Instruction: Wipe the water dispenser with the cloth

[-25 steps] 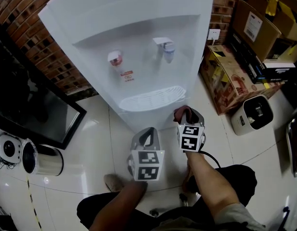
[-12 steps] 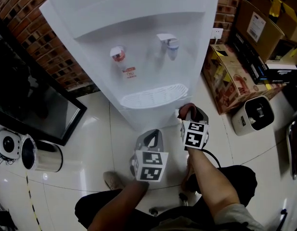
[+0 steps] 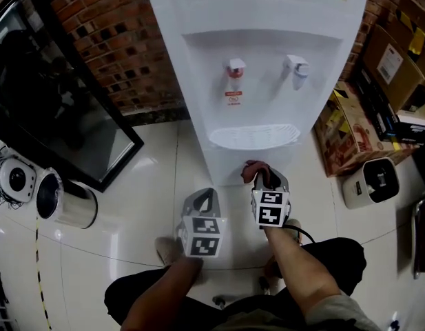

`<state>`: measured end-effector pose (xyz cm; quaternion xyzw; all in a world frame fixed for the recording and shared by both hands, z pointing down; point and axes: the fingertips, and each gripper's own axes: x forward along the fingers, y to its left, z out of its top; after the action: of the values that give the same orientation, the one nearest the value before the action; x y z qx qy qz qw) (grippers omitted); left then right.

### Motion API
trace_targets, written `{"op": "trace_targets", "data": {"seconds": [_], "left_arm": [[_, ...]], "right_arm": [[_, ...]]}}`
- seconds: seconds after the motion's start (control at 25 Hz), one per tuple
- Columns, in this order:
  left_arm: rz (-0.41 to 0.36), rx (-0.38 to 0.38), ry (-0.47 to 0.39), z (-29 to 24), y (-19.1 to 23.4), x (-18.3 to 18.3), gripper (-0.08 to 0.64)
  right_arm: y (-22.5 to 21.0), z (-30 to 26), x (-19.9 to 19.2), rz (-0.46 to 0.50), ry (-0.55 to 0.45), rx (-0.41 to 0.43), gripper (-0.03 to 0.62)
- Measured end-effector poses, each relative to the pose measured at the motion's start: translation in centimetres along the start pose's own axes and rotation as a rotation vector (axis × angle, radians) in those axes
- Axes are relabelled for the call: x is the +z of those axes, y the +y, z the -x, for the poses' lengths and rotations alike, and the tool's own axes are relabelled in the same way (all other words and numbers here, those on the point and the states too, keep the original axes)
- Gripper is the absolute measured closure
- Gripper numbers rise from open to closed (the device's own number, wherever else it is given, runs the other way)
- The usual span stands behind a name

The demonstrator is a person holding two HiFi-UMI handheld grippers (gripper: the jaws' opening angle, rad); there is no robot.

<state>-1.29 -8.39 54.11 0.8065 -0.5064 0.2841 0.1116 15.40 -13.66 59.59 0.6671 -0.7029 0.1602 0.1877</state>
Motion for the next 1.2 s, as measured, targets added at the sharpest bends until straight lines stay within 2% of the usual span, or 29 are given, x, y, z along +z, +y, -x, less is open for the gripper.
{"op": "trace_targets", "data": {"seconds": [0.32, 0.56, 0.8, 0.92, 1.2], "left_arm": [[0.056, 0.074, 0.014, 1.1, 4.9, -1.7, 0.56], [0.072, 0.082, 0.017, 1.3, 6.6, -2.0, 0.56], [0.087, 0.093, 0.041, 0.4, 7.8, -2.8, 0.56], [0.081, 0.087, 0.051, -0.4, 7.7, -2.9, 0.56], [0.043, 0.051, 0.043, -2.3, 5.6, -1.7, 0.56]], "right_arm": [[10.3, -1.5, 0.3, 0.067, 0.006, 0.197, 0.523], [15.9, -3.6, -2.5, 0.069, 0.091, 0.312, 0.522], [16.0, -6.3, -4.9, 0.017, 0.159, 0.295, 0.523], [15.0, -6.9, -4.9, -0.022, 0.16, 0.274, 0.523], [13.1, -6.1, -4.4, -0.026, 0.13, 0.266, 0.522]]}}
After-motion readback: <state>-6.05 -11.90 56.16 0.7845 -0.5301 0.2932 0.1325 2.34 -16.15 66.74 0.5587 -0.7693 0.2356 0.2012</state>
